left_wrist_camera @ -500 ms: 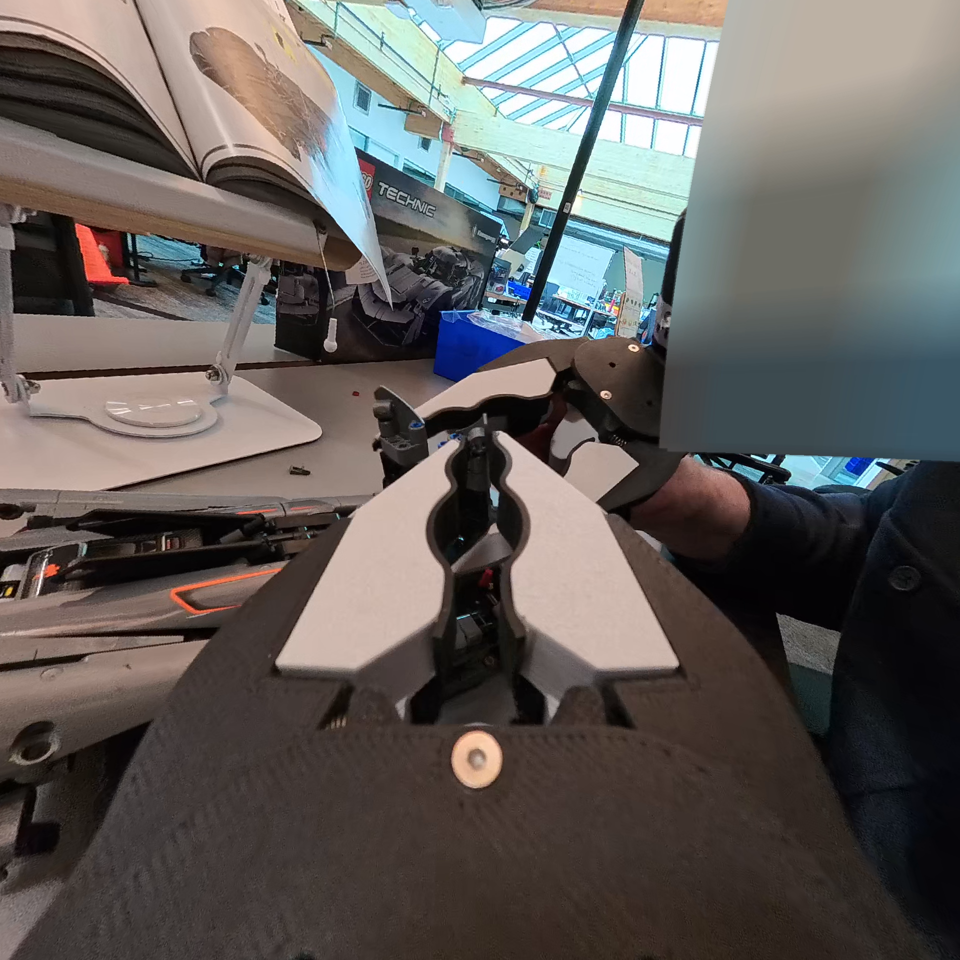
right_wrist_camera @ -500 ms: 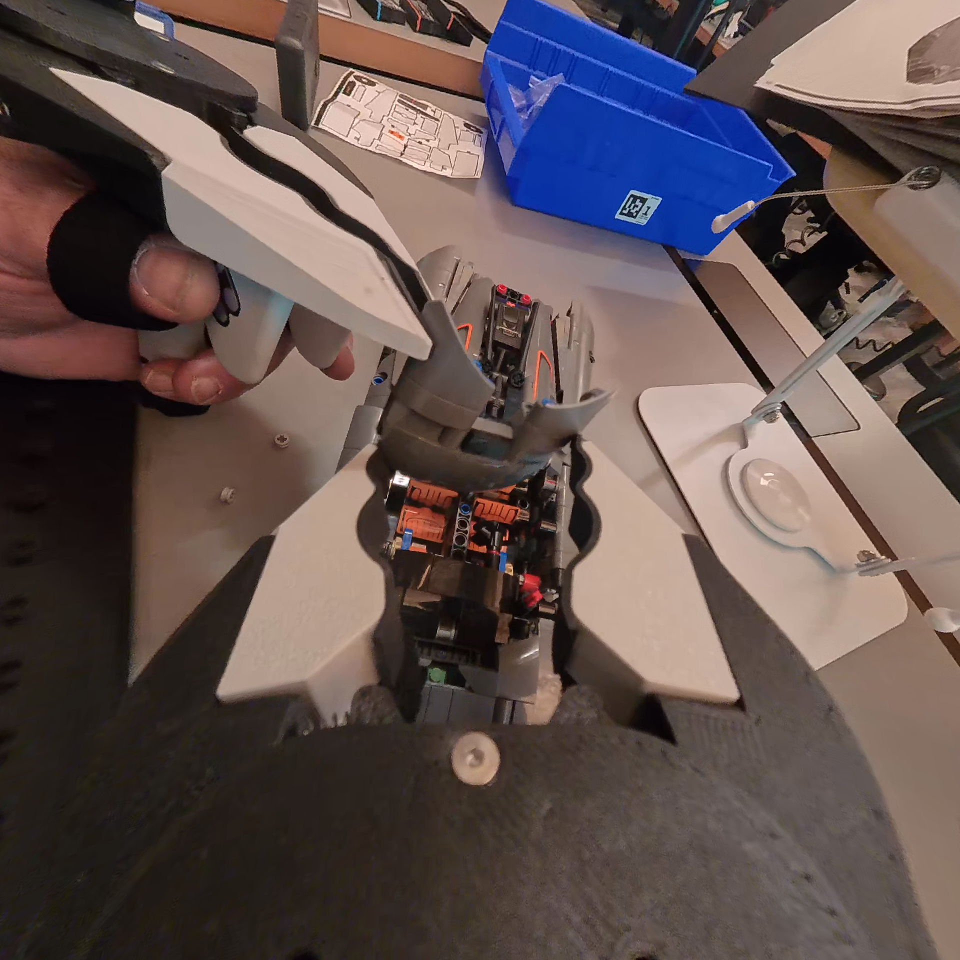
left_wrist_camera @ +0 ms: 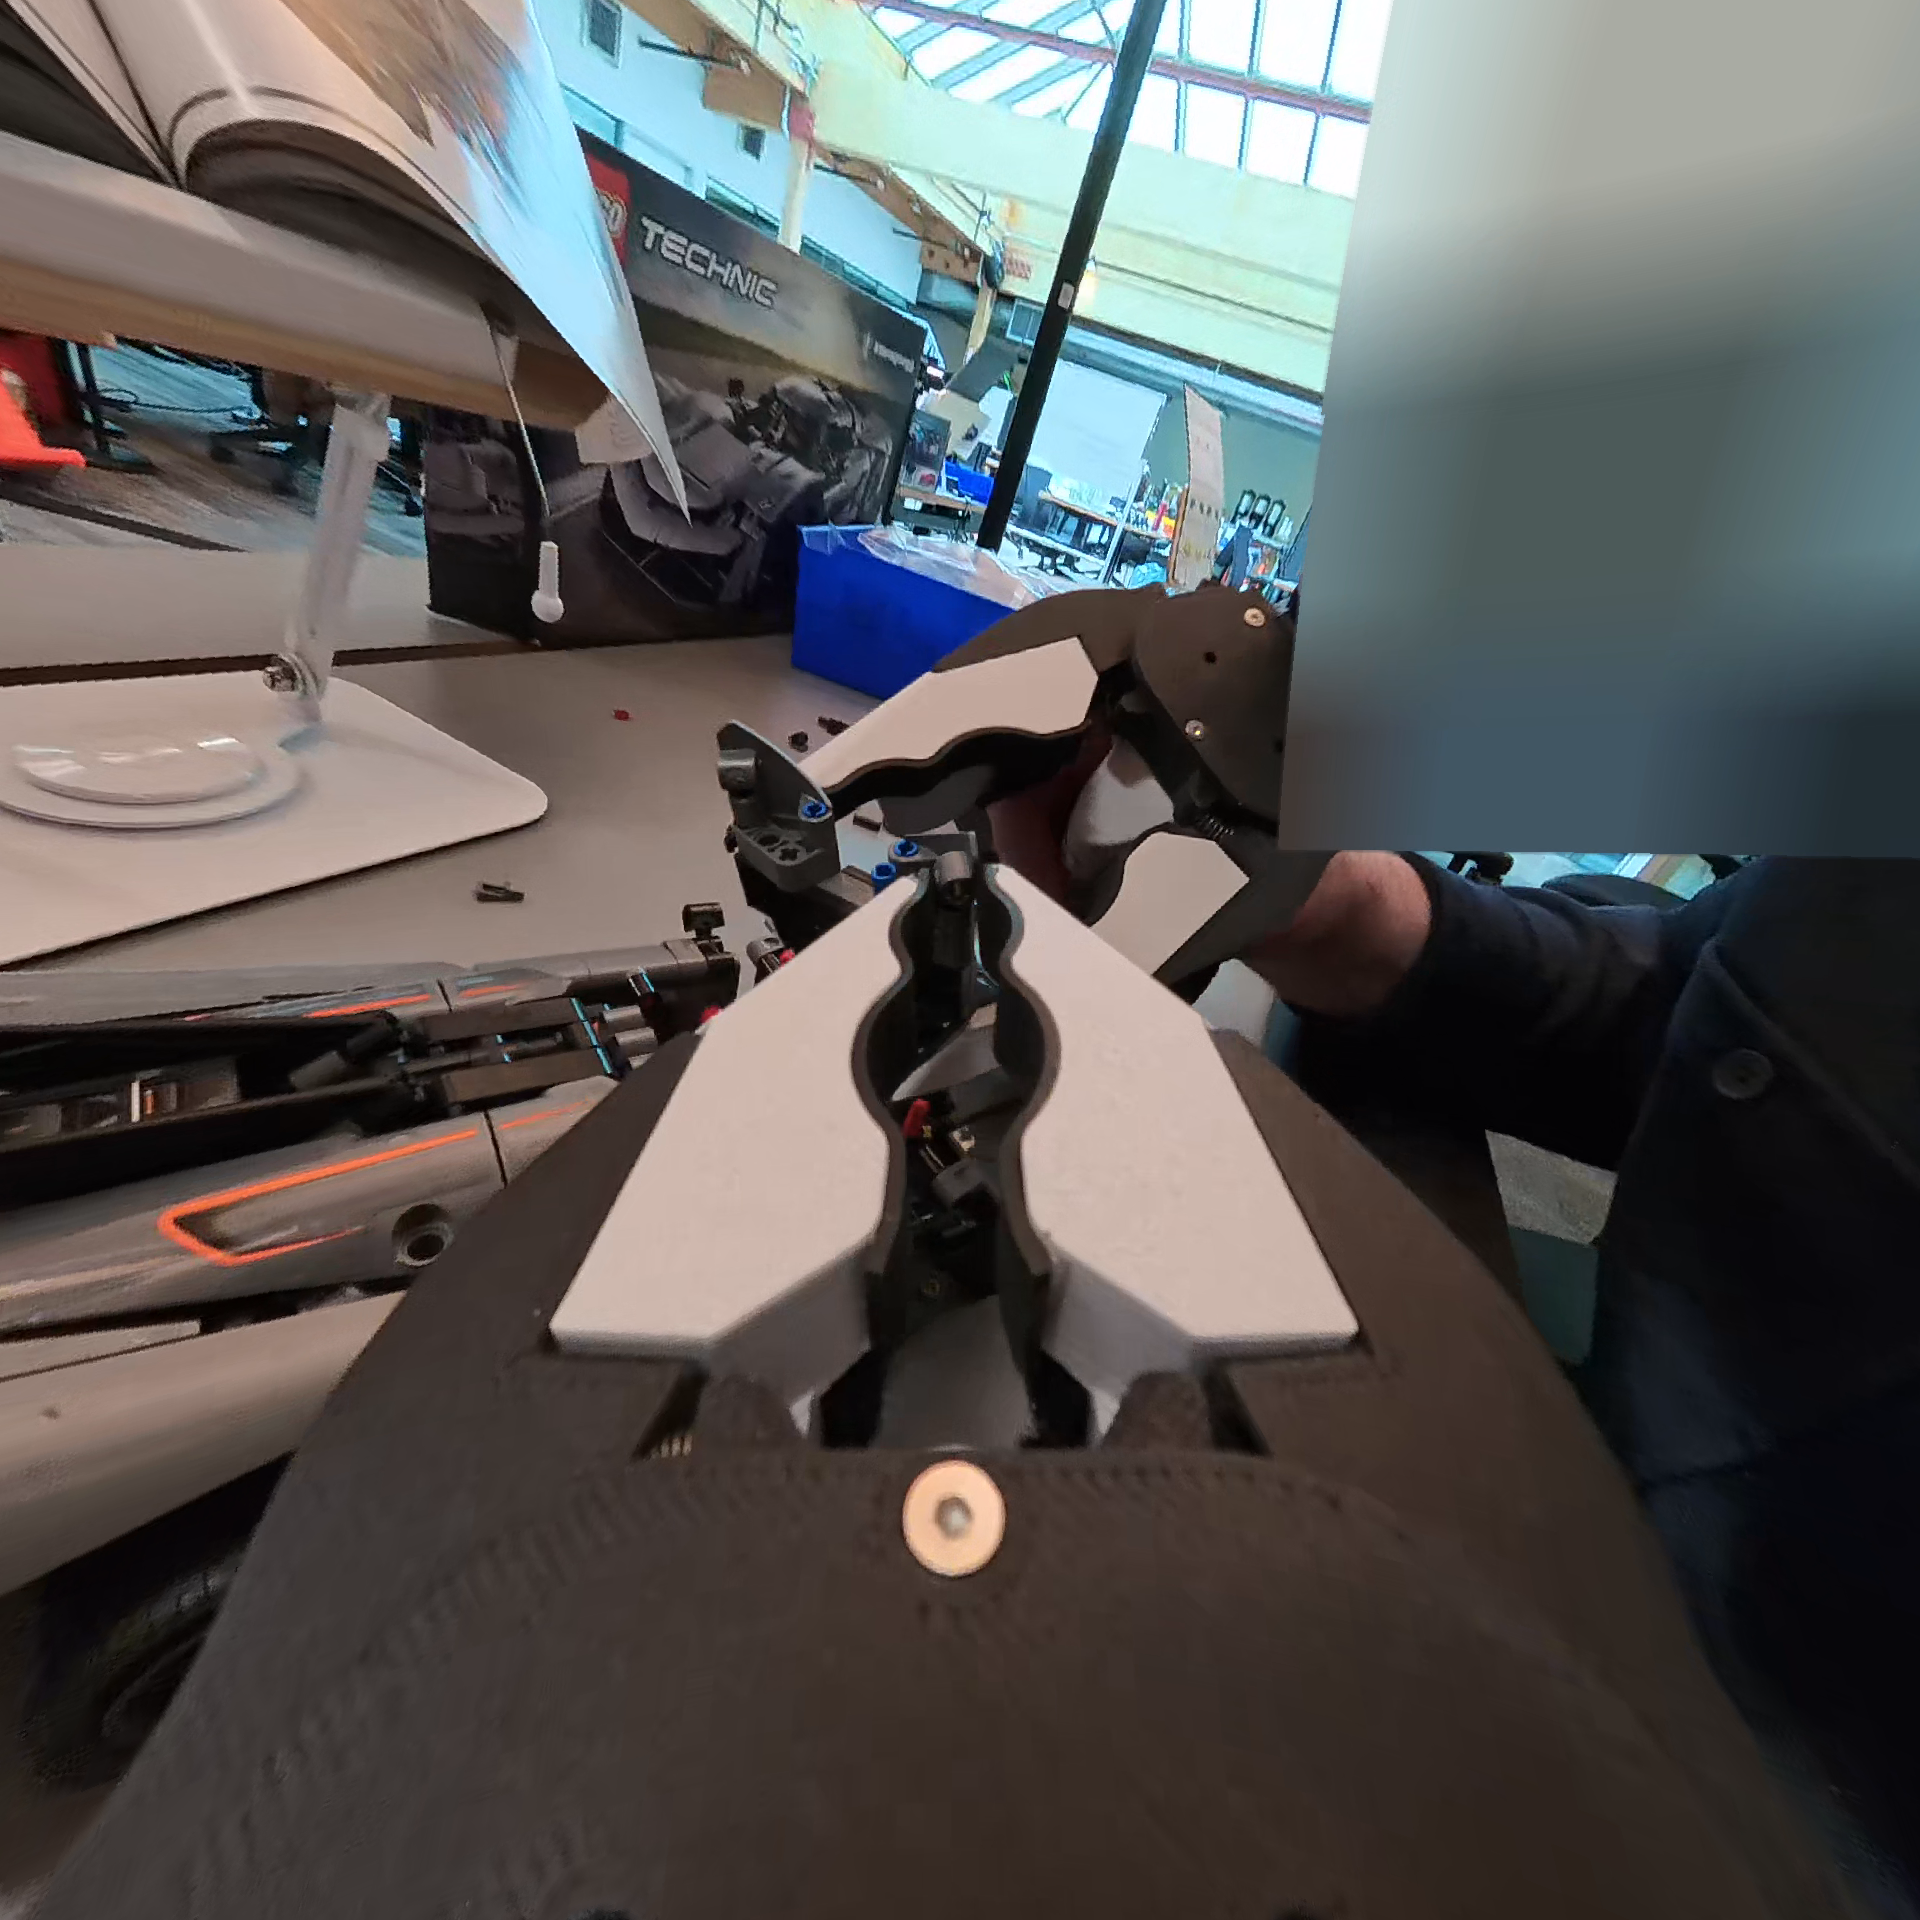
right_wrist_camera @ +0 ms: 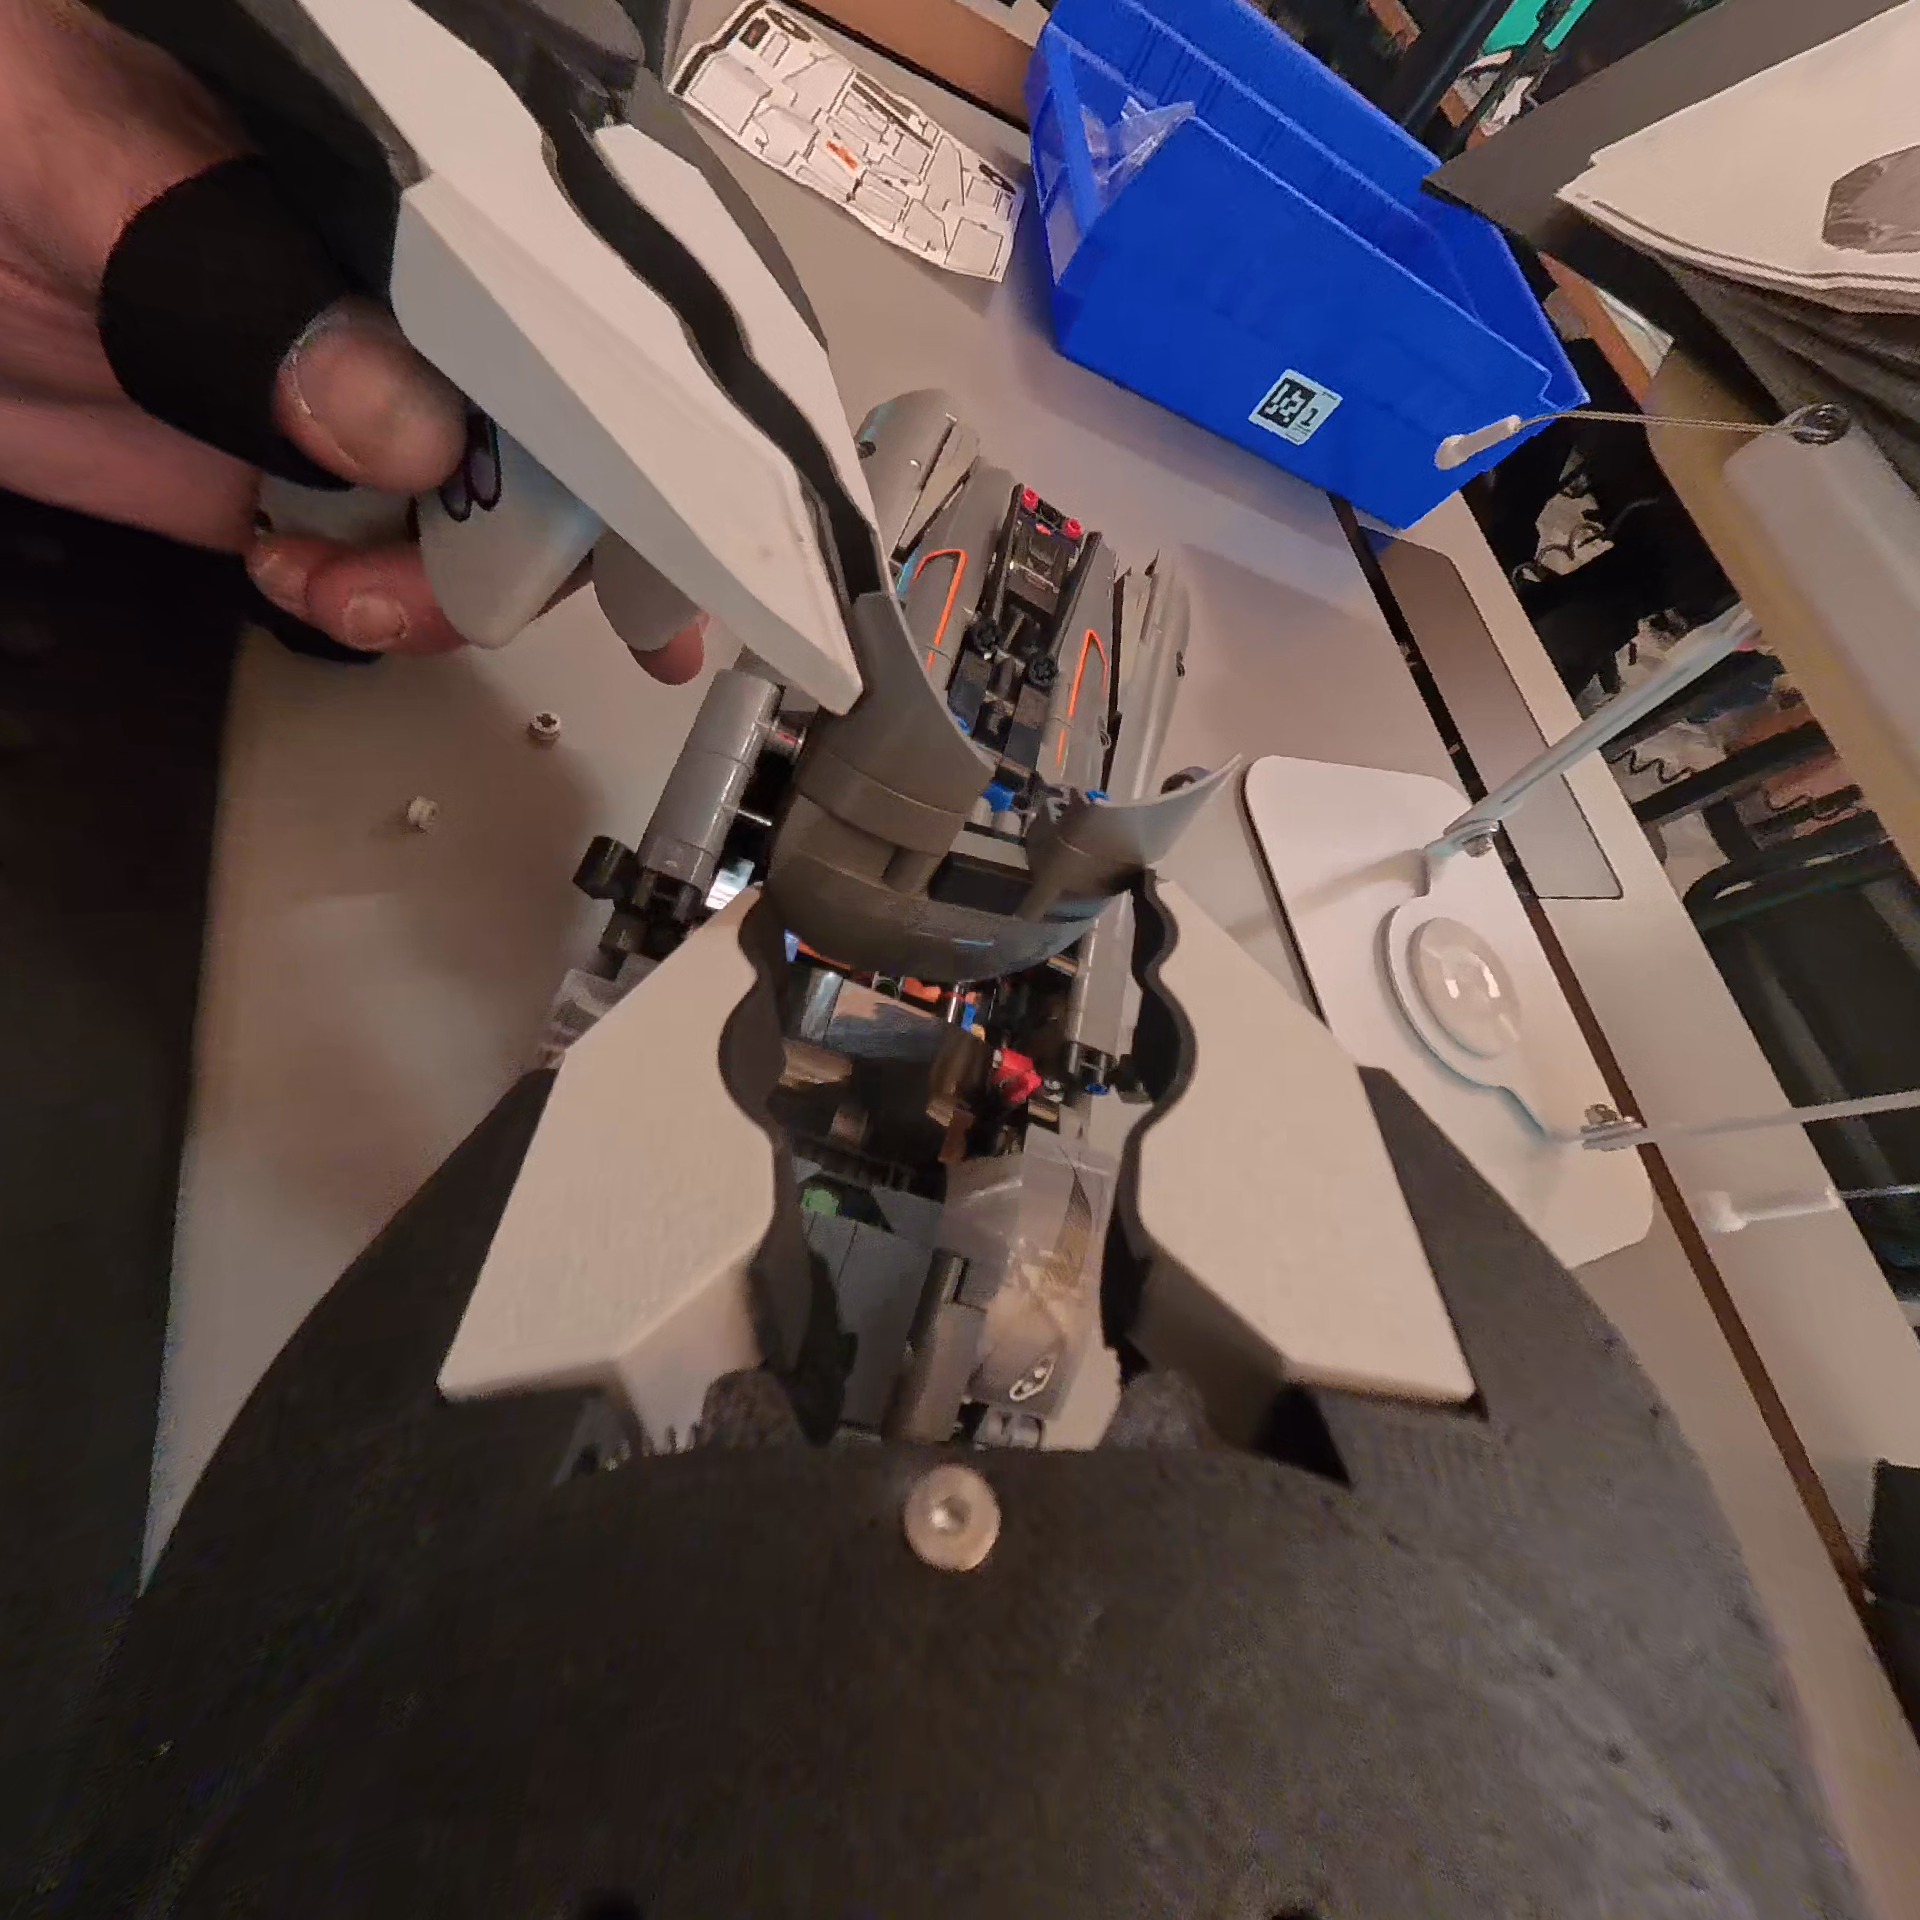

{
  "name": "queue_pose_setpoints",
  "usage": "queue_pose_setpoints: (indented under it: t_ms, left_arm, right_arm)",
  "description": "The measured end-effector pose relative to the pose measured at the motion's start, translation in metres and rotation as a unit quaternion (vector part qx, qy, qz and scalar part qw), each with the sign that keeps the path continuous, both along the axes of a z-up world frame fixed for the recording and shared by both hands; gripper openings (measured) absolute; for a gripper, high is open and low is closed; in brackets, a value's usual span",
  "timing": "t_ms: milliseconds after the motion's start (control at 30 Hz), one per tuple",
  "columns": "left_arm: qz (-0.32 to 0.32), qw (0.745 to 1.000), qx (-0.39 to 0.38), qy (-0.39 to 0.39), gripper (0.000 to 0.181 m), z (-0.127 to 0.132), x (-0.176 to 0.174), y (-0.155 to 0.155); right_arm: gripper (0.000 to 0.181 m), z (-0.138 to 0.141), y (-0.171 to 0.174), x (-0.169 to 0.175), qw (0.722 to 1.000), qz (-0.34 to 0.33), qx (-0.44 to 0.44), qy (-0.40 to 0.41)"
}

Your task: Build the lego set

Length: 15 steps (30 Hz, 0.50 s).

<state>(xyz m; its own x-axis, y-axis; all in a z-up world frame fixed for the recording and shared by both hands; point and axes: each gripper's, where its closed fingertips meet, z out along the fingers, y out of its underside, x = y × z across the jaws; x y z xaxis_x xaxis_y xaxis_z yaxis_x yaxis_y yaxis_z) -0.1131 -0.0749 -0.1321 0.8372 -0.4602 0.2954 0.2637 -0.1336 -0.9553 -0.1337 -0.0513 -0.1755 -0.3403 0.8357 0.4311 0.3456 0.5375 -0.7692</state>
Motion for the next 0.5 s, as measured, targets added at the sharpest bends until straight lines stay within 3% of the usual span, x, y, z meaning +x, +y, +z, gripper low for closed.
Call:
queue_pose_setpoints:
  t_ms: [500]
  left_arm:
    - [-0.008,1.000,-0.008,0.009,0.005,-0.004,0.016,0.008]
  right_arm:
    - [0.064,-0.001,0.004,0.013,0.999,0.012,0.038,0.000]
